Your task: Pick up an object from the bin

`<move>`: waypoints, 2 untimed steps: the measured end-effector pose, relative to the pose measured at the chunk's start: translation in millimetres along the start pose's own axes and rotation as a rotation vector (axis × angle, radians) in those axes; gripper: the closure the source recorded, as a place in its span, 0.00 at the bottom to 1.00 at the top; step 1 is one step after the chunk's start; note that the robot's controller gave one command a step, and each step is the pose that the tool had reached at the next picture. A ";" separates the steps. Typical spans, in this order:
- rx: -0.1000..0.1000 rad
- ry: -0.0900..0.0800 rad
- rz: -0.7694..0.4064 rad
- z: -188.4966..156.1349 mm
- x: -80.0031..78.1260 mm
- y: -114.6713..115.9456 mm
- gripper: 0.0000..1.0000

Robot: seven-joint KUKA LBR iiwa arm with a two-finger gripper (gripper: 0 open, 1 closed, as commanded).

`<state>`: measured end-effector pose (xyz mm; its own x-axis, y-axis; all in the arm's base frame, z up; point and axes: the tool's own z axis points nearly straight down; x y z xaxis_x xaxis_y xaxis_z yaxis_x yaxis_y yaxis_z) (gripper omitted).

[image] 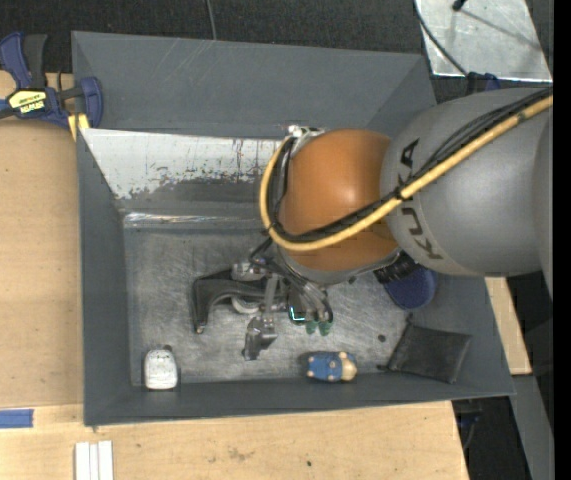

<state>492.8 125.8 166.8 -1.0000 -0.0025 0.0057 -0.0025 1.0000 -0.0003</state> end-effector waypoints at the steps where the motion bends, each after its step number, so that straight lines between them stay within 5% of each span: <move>1: -0.003 -0.011 0.144 95.5 -72.6 4.4 0.00; 2: -0.003 -0.012 0.113 64.0 -67.8 22.7 0.00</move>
Offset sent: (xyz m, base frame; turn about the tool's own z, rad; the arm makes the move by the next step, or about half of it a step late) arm 0.0694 0.0044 -0.0968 0.1451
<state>560.2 148.6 102.4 -0.9939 0.1102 -0.0062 0.1102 0.9939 0.0028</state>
